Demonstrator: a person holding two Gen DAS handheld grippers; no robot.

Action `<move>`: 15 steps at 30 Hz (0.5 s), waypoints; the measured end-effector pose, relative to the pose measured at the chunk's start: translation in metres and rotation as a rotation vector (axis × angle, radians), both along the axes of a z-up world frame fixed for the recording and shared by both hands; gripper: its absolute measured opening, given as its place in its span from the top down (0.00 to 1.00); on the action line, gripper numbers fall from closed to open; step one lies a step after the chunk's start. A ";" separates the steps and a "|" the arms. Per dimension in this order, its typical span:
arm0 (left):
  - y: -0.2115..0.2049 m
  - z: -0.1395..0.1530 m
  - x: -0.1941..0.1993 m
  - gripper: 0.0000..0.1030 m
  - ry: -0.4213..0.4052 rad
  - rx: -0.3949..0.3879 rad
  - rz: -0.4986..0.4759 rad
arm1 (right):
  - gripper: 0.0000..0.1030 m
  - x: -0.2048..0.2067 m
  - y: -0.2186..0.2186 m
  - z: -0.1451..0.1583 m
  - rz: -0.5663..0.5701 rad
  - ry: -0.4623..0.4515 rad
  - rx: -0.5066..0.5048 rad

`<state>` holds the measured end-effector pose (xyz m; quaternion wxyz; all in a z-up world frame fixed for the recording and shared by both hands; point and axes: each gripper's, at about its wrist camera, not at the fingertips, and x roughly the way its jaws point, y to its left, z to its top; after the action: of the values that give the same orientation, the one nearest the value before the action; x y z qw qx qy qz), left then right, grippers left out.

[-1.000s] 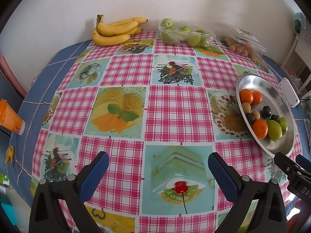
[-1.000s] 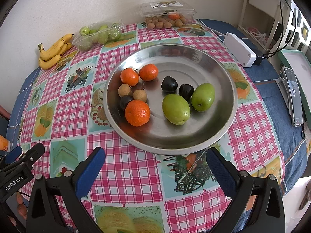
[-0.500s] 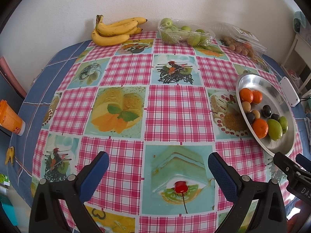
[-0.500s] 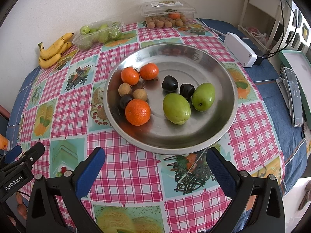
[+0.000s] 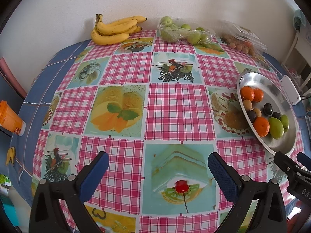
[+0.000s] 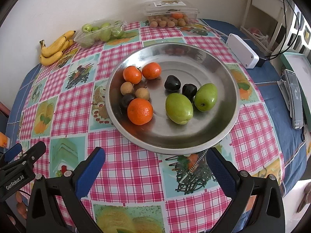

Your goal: Organize fruits

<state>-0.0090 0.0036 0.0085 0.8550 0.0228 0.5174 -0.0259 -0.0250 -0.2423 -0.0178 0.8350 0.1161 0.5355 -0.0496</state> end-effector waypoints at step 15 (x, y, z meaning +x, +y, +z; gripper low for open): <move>0.003 0.000 0.000 0.00 0.000 0.014 0.009 | 0.00 0.000 0.000 0.000 0.003 -0.001 0.000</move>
<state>-0.0087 0.0063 0.0083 0.8549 0.0262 0.5177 -0.0185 -0.0252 -0.2427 -0.0175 0.8354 0.1156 0.5351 -0.0484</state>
